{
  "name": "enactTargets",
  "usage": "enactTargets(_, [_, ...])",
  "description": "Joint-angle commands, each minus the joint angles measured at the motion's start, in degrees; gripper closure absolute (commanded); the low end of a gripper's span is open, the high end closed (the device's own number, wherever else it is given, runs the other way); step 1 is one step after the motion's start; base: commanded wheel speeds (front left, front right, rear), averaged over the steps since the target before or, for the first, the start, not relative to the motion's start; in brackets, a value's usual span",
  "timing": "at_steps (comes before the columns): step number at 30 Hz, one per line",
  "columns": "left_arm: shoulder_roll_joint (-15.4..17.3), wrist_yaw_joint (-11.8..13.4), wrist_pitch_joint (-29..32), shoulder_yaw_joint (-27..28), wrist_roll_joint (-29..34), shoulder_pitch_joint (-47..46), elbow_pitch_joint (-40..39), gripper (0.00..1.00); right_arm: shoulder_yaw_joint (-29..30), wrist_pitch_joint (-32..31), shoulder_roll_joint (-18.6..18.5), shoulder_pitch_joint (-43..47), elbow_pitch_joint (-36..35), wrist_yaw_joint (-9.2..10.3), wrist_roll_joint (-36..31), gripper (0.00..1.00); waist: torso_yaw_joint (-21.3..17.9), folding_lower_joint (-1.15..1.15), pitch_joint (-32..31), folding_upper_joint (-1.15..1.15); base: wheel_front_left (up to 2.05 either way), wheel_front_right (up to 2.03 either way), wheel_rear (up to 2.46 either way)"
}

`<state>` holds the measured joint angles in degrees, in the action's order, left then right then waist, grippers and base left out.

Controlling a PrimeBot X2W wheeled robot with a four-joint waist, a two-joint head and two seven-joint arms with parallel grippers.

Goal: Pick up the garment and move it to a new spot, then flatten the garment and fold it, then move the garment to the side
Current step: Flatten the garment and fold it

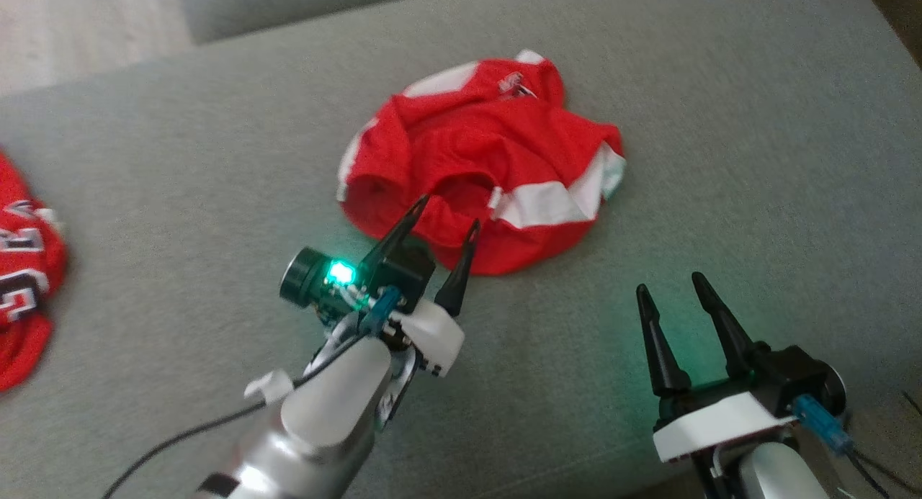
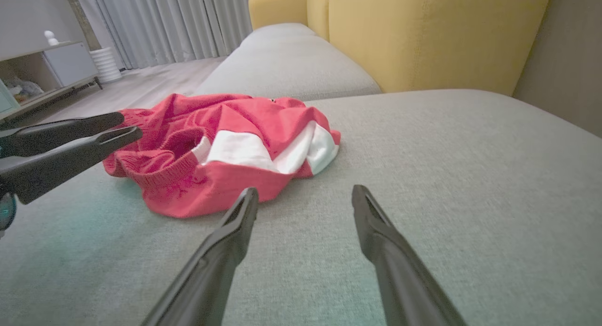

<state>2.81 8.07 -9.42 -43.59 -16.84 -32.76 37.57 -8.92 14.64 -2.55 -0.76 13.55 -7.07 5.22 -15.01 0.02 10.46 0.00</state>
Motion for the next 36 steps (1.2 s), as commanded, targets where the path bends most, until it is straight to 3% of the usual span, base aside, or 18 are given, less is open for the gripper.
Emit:
enactTargets(1, [0.07,0.12,0.5,-0.19,-0.99,-3.66,-0.23,0.0,-1.54,0.36,-0.32,-1.89,-1.92,-0.42,0.74,0.0,-4.24,-0.02,4.58,0.0,0.0,0.0,0.0])
enactTargets(15, [0.07,2.82,0.0,-6.59,-7.34,-12.21,8.77,0.0,-2.6,0.36,-0.32,-3.61,-2.02,-0.42,3.84,0.0,-8.39,-0.02,8.6,0.0,0.0,0.0,0.0])
enactTargets(16, [0.07,2.84,-0.33,-6.93,-7.68,-12.46,9.08,0.21,-2.49,0.36,-0.32,-3.55,-2.01,-0.42,3.87,0.0,-8.47,-0.02,8.64,0.0,0.0,0.0,0.0])
enactTargets(17, [0.07,2.81,-0.77,-7.21,-8.13,-12.7,9.1,0.56,-2.37,0.36,-0.32,-3.47,-1.97,-0.42,3.88,0.0,-8.47,-0.02,8.66,0.0,0.0,0.0,0.0])
enactTargets(18, [0.07,2.66,-1.18,-7.55,-8.63,-12.91,8.94,0.82,-2.27,0.36,-0.32,-3.39,-1.95,-0.42,3.87,0.0,-8.43,-0.02,8.66,0.0,0.0,0.0,0.0])
enactTargets(19, [0.07,2.59,-1.56,-7.9,-9.1,-13.14,8.66,1.0,-2.18,0.36,-0.32,-3.32,-1.93,-0.42,3.86,0.0,-8.36,-0.02,8.61,0.0,0.0,0.0,0.0])
enactTargets(30, [0.07,1.11,-4.46,-10.03,-14.98,-18.55,-1.44,1.0,-2.52,0.36,-0.32,-2.06,-0.84,-0.42,4.4,0.0,-7.78,-0.02,3.99,0.0,0.0,0.0,0.0])
enactTargets(36, [0.13,0.59,-5.11,-7.84,-15.79,-25.33,-8.54,1.0,-1.57,0.36,-0.32,-0.26,-0.53,-0.42,3.35,0.0,-5.6,-0.02,-0.33,0.0,0.0,0.0,0.0])
